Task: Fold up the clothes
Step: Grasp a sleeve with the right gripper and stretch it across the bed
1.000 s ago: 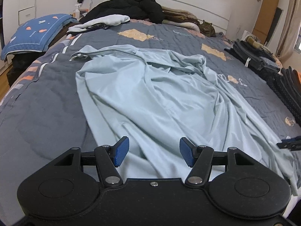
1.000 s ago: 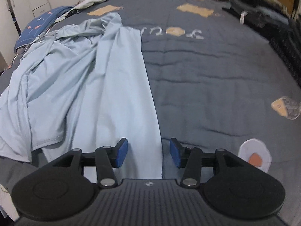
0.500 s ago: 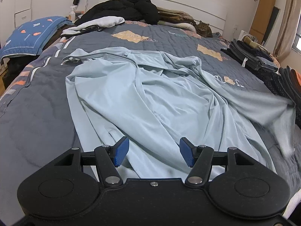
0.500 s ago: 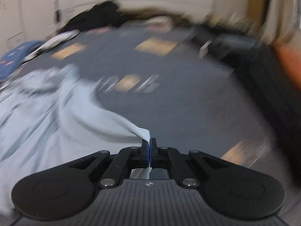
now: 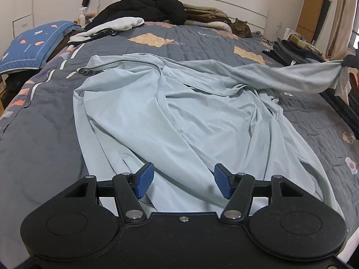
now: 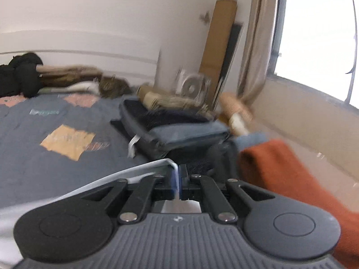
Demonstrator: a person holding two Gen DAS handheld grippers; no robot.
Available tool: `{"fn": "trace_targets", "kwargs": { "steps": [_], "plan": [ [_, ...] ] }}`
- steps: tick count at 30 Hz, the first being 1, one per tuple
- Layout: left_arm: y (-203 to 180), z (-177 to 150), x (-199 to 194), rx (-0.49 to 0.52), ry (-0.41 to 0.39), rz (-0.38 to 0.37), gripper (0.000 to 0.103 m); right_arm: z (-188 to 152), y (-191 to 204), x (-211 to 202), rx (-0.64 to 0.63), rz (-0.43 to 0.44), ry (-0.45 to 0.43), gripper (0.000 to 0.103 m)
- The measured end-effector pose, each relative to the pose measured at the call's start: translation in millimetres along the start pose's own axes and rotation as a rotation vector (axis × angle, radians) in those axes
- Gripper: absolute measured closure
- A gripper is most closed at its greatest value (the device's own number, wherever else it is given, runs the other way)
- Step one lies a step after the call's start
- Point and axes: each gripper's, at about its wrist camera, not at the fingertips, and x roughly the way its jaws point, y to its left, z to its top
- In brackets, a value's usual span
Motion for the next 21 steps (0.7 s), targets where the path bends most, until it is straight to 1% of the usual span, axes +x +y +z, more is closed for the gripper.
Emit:
{"fn": "trace_targets", "kwargs": {
  "steps": [2, 4, 6, 7, 8, 10, 12, 14, 16, 21],
  "plan": [
    [0, 1, 3, 0.005, 0.006, -0.003, 0.044, -1, 7, 4, 0.014, 0.028, 0.033, 0.098],
    [0, 2, 2, 0.008, 0.003, -0.011, 0.044, -8, 8, -9, 0.074, 0.141, 0.060, 0.093],
    [-1, 2, 0, 0.006, -0.006, -0.024, 0.044, -23, 15, -38, 0.048, 0.287, 0.083, 0.089],
    [-2, 3, -2, 0.004, -0.011, -0.033, 0.044, -35, 19, -62, 0.014, 0.364, 0.083, 0.085],
    [-3, 3, -3, 0.004, -0.015, -0.039, 0.044, -48, 24, -86, -0.020, 0.441, 0.083, 0.078],
    [-6, 3, -5, 0.006, -0.021, -0.049, 0.044, -83, 32, -139, -0.079, 0.589, 0.124, 0.068],
    [-8, 3, -7, 0.003, -0.026, -0.057, 0.044, -117, 43, -187, -0.145, 0.739, 0.168, 0.067],
    [-10, 3, -9, -0.001, -0.032, -0.066, 0.044, -153, 55, -239, -0.223, 0.845, 0.195, 0.066],
    [-11, 3, -12, -0.005, -0.039, -0.080, 0.044, -180, 65, -272, -0.267, 0.913, 0.230, 0.066],
    [-25, 0, -18, 0.018, -0.033, -0.151, 0.044, -218, 83, -297, -0.248, 0.872, 0.308, 0.066]
  ]
}}
